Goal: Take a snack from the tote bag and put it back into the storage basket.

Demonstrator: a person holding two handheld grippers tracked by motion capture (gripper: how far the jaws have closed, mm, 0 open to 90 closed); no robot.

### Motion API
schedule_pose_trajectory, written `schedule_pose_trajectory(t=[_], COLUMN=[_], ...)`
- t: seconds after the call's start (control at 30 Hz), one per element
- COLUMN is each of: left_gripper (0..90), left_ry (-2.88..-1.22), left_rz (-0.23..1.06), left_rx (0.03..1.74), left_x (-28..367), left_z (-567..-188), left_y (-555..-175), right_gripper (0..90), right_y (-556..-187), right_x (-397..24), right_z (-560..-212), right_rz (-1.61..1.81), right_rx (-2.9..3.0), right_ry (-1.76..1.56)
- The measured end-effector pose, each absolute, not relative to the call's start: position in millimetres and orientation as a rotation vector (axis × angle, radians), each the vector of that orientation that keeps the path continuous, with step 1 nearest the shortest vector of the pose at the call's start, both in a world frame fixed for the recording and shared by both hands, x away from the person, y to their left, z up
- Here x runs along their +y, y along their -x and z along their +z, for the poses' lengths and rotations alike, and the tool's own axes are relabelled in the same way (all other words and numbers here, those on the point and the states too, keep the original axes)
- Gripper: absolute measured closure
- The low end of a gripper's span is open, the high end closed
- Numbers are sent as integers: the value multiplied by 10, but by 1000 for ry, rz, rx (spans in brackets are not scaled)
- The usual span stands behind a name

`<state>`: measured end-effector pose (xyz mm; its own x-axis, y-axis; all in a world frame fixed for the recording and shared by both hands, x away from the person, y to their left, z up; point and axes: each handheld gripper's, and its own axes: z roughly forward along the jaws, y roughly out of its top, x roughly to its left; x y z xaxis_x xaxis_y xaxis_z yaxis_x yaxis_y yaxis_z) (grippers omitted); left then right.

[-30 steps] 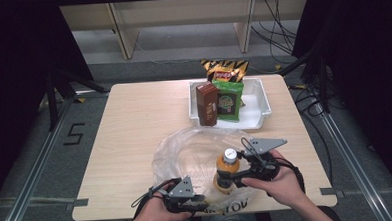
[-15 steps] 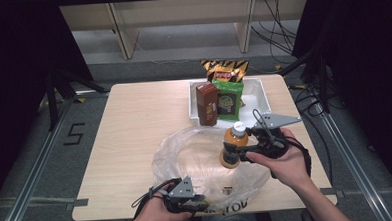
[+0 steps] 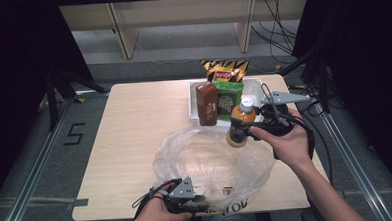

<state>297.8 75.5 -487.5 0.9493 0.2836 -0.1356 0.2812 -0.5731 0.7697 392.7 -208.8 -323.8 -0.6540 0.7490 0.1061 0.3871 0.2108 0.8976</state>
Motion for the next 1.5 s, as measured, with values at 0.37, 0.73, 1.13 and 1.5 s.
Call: schedule_pose_trajectory(t=[0.37, 0.73, 1.13, 1.5], left_gripper=[679, 679, 679, 678], left_ry=[-2208, -2225, -2221, -2222], left_rz=[5, 14, 10, 9], left_rx=[406, 390, 388, 383], left_x=[747, 758, 756, 753], left_z=[-4884, -4878, -4887, -4892], left_y=[-2961, -2969, -2964, -2959], right_gripper=[310, 310, 310, 309], right_y=[-4200, -4554, -4980, -5151], right_x=[-2073, -2072, -2030, -2023], right_z=[-2978, -2914, -3281, -3536], right_rz=[1453, 1431, 1263, 1218], right_rx=[2051, 1976, 1925, 1904], right_ry=[-1096, -1205, -1277, -1335])
